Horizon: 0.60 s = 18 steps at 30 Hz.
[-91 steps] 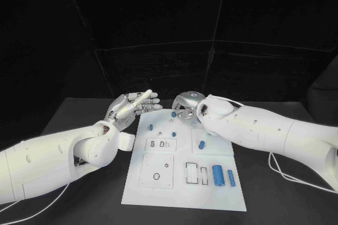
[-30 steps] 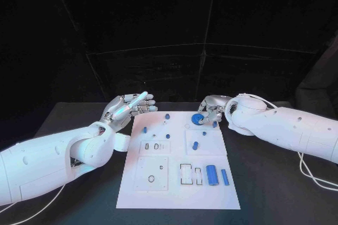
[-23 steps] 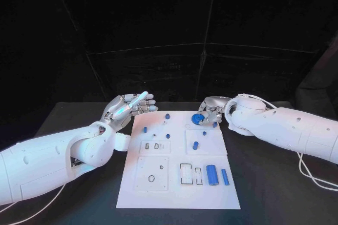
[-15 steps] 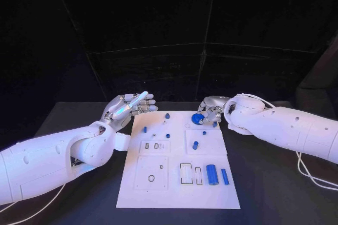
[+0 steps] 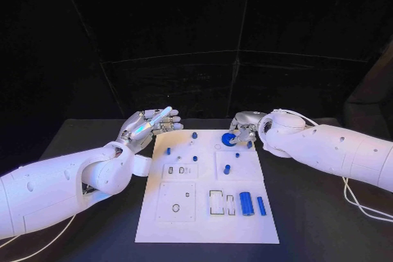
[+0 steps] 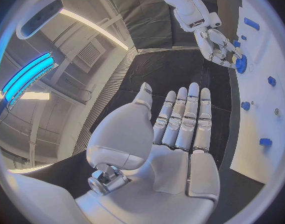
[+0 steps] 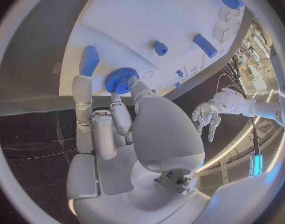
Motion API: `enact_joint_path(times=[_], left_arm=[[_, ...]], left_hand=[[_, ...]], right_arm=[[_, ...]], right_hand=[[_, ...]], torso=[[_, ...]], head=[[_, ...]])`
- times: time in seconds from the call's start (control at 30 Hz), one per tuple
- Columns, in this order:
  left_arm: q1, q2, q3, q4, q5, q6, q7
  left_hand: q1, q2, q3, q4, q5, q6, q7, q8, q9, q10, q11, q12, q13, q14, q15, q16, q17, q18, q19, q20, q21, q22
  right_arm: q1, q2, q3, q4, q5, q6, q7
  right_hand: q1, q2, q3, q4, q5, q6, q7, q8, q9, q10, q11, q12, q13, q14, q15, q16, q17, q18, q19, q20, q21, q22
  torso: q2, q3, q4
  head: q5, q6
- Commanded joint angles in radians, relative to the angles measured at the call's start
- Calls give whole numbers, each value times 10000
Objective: Assemble the parts on the task board
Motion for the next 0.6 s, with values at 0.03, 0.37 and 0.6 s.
enact_joint_path(times=[0.03,0.37,0.6], left_arm=[[8,11,1,10,-81,158,44],[8,-17,1,20,-81,148,28],[8,-23,1,27,-81,146,14]], left_hand=[[9,43,-13,-39,-35,-75,226,-41,-10,-43,32,-56,-12,17,35,-58,-9,55,95,7,-64,-10],[9,44,-13,-38,-35,-75,226,-41,-10,-43,32,-56,-12,17,35,-59,-9,55,95,7,-64,-10],[2,69,-13,-30,-35,-75,227,-43,-9,-43,33,-60,-11,20,35,-65,-11,55,99,7,-70,-15]], right_arm=[[-37,33,-12,-12,-702,-354,-195],[-71,-178,-10,647,-1132,-1507,-381],[-69,-280,-8,1552,-1514,-2160,-348]], right_hand=[[31,86,149,-44,-91,215,-57,82,31,76,-31,76,45,733,-48,72,1093,-145,94,-18,100,81],[74,105,389,-143,-101,396,-106,57,2,144,-78,140,150,753,-89,132,1194,-168,147,-53,212,247],[44,-13,590,-238,95,418,-94,-54,-57,124,-74,98,126,754,-92,143,1205,-175,146,-66,261,286]], torso=[[0,3,13],[-12,0,-6],[-5,-6,23]], head=[[-5,-2],[80,1],[135,-2]])
